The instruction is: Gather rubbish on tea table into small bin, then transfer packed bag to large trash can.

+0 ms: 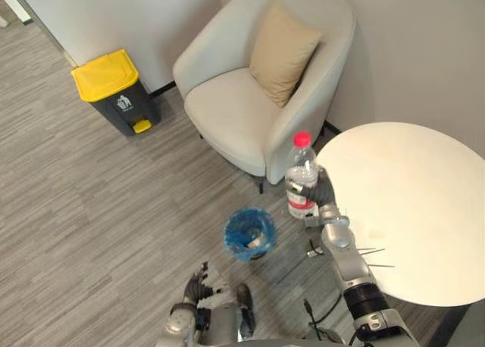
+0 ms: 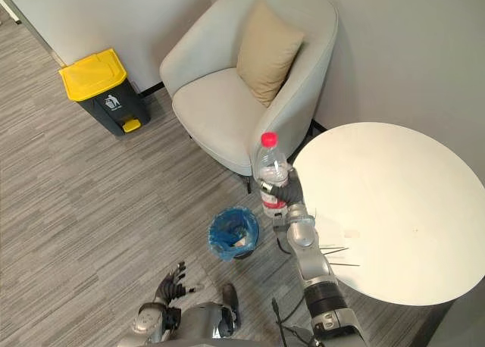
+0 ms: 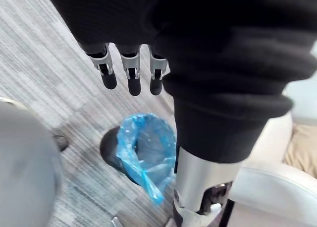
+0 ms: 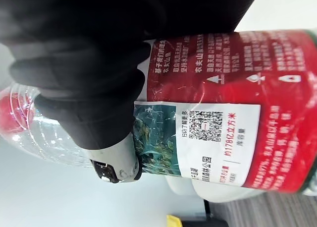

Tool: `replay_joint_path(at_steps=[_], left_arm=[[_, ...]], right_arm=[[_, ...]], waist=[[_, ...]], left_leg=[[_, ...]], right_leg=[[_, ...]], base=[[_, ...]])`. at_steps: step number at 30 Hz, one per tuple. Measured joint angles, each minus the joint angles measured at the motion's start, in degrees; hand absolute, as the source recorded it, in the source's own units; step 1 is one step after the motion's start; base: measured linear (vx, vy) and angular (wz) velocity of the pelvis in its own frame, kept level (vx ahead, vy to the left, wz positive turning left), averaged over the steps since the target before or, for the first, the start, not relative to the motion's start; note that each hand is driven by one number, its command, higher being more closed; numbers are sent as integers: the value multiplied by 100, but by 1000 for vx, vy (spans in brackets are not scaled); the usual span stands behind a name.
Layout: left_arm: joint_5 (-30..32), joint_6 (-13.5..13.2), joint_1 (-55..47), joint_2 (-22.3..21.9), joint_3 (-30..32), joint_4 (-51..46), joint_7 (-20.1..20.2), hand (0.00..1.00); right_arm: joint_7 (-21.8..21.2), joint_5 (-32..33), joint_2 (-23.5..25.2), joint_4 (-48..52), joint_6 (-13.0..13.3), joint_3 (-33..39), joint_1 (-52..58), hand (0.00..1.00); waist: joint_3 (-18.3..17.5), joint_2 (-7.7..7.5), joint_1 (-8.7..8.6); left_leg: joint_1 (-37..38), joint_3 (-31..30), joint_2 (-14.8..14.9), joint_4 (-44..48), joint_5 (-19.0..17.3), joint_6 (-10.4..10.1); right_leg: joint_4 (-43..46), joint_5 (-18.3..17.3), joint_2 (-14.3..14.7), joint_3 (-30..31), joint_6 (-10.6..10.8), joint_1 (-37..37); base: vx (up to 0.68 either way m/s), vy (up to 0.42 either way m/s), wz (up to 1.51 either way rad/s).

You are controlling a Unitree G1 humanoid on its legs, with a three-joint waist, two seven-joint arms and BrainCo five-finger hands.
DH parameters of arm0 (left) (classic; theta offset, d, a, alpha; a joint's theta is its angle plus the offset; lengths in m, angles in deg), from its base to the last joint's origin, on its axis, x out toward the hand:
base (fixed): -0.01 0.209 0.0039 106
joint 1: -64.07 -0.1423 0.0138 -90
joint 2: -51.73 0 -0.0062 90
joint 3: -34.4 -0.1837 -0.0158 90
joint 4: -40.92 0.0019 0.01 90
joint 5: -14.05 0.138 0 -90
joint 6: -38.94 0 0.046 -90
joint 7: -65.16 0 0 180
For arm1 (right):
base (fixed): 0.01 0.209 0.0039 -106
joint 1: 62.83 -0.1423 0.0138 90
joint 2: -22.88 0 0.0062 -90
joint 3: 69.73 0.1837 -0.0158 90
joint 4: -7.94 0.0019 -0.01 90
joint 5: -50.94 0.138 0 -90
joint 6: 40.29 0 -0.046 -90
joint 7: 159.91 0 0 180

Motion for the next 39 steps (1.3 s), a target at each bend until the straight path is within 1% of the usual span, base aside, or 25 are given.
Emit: replay_joint_path(at_steps=[3, 4, 5, 6, 7, 8, 9, 11, 12, 14, 18, 20, 22, 23, 25, 26, 27, 29, 30, 31, 32, 34, 35, 36, 39], left_arm=[[-16, -2, 73, -18, 230, 167, -12, 0], [-16, -1, 127, 4, 243, 252, -15, 0], [-14, -8, 147, 22, 242, 313, -13, 0], [-10, -16, 159, 88, 237, 403, 0, 0], [-8, -58, 171, 143, 244, 416, 0, 0], [0, -75, 188, 210, 246, 434, -3, 0], [1, -67, 216, 180, 244, 457, -10, 0], [1, -71, 237, 162, 238, 451, -4, 0], [1, -62, 275, 123, 233, 452, -4, 0], [0, -55, 350, 56, 182, 452, 4, 0], [-3, -108, 479, 75, 207, 437, -3, 0], [-4, -126, 563, 119, 221, 438, -8, 0], [-34, -126, 892, 217, 342, 442, -26, 0], [-70, -131, 973, 222, 399, 439, -41, 0], [-298, -152, 1259, 228, 546, 431, -144, 0], [-376, -191, 1371, 237, 640, 434, -172, 0], [-514, -232, 1523, 250, 713, 434, -225, 0], [-693, -265, 1897, 195, 832, 405, -301, 0], [-813, -262, 2127, 111, 894, 167, -390, 0], [-969, -244, 2123, 50, 877, -649, -451, 0], [-1033, -250, 2058, 46, 803, -1177, -502, 0], [-1204, -365, 1483, -31, 555, -3231, -481, 0], [-1224, -392, 1221, -45, 532, -3678, -451, 0], [-1282, -454, 600, -62, 537, -4466, -331, 0], [-1519, -555, -558, -57, 617, -5434, -38, 0]], right_arm=[[-148, -1, -78, 5, 2, -274, 23, 100], [-211, -1, -125, 10, 1, -294, 34, 100], [-243, 0, -148, 36, 1, -288, 58, 100], [-274, 2, -194, 132, 1, -281, 157, 100], [-304, 3, -218, 276, 3, -261, 305, 100], [-327, 3, -262, 293, 5, -255, 317, 100], [-356, 2, -364, 292, 5, -251, 314, 100], [-359, 1, -460, 292, 5, -242, 294, 100], [-344, 0, -501, 285, 5, -209, 298, 100], [-343, -4, -635, 274, 5, -187, 299, 100], [-338, -60, -613, 123, 60, -254, 177, 100], [-342, -169, -584, -252, 63, -412, -163, 100], [-340, -297, -578, -918, 44, -665, -975, 100], [-335, -317, -595, -1027, 39, -729, -1185, 100], [-282, -410, -642, -1171, 37, -822, -1756, 100], [-223, -433, -644, -1232, 38, -851, -1988, 100], [-149, -448, -646, -1274, 37, -847, -2228, 100], [38, -455, -742, -1277, 37, -781, -2572, 100], [157, -474, -827, -1220, 25, -699, -2831, 100], [300, -487, -910, -934, 11, -571, -2942, 100], [367, -498, -952, -787, 6, -474, -2979, 100], [542, -500, -1243, -384, -63, -178, -3003, 100], [567, -509, -1312, -371, -73, -137, -3015, 100], [614, -550, -1480, -365, -82, -36, -3032, 100], [681, -681, -2075, -377, -84, 58, -3144, 100]], waist=[[216, 96, -15], [258, 103, -32], [268, 97, -70], [279, 25, -184], [267, -147, -230], [272, -188, -262], [260, -117, -304], [242, -48, -213], [243, -49, -225], [241, -46, -262], [244, -65, -176], [301, -68, -145], [753, -58, -116], [877, -6, -103], [1211, 149, 35], [1276, 154, 48], [1303, 163, 61], [1420, 139, 90], [1523, 161, 135], [1582, 157, 169], [1635, 158, 162], [1707, 176, 213], [1726, 178, 241], [1753, 176, 367], [1757, 183, 662]], left_leg=[[-21, -464, -54, -70, 1, 1], [-25, -675, -102, -148, 16, -23], [-39, -824, -150, -166, 37, -56], [-67, -1088, -283, -147, 56, -85], [-134, -1244, -448, -41, 69, -108], [-206, -1317, -476, 74, 73, -116], [-389, -1481, -409, 219, 30, -217], [-552, -1349, -123, 153, 115, -357], [-526, -1033, 104, -76, 332, -487], [-404, -641, 263, -442, 600, -606], [-267, -369, 248, -704, 708, -576], [-515, -285, 225, -536, 701, -571], [-1062, -111, 300, 238, 555, -468], [-1248, -78, 380, 503, 441, -461], [-1953, -74, 604, 1392, 88, -434], [-2320, -78, 658, 1745, -61, -431], [-2836, -115, 692, 2161, -303, -348], [-3623, -146, 694, 2865, -490, -289], [-4191, -193, 722, 3271, -608, -282], [-4786, -244, 738, 3575, -650, -219], [-5031, -258, 740, 3674, -651, -214], [-5816, -129, 754, 3910, -651, -211], [-5938, -80, 762, 3963, -650, -209], [-6182, -47, 768, 4090, -639, -203], [-6786, -19, 752, 4262, -629, -191]], right_leg=[[-749, -6, 343, 526, 93, -586], [-1135, 110, 477, 775, 250, -765], [-1330, 177, 530, 922, 330, -791], [-1598, 268, 524, 1097, 411, -793], [-1750, 350, 371, 1111, 275, -777], [-1711, 573, 292, 1088, 237, -763], [-1633, 614, 295, 784, 169, -774], [-1722, 617, 344, 351, 9, -781], [-1710, 594, 349, 118, -46, -752], [-1748, 592, 336, -139, -56, -637], [-1919, 601, 324, -151, -41, -532], [-1776, 606, 271, -64, -38, -796], [-1282, 606, 211, 135, -40, -1254], [-1153, 605, 240, 171, -40, -1394], [-548, 596, 305, 306, -46, -2056], [-222, 533, 298, 375, -71, -2442], [183, 343, 244, 420, -62, -2924], [726, -54, 120, 490, -54, -3586], [1097, -172, 72, 523, -50, -4109], [1436, -250, 2, 505, -61, -4658], [1566, -281, -32, 493, -20, -4875], [1995, -360, -281, 462, -25, -5646], [2078, -382, -322, 487, -28, -5792], [2221, -384, -364, 553, -29, -6064], [2439, -389, -426, 632, -20, -6698]], base=[[61, 26, 63], [82, -54, 92], [109, -108, 138], [131, -180, 172], [139, -221, 181], [150, -293, 163], [145, -300, 124], [161, -306, 96], [157, -259, 70], [167, -169, 70], [108, 14, 8], [0, 50, -9], [-114, 51, -10], [-177, 49, -25], [-190, 52, -37], [-247, 40, -23], [-319, 31, -1], [-317, 12, 16], [-339, 8, 21], [-328, 2, 28], [-214, -30, 52], [-147, -52, 63], [-87, -33, 35], [-53, -5, 10], [-51, 21, 9]])
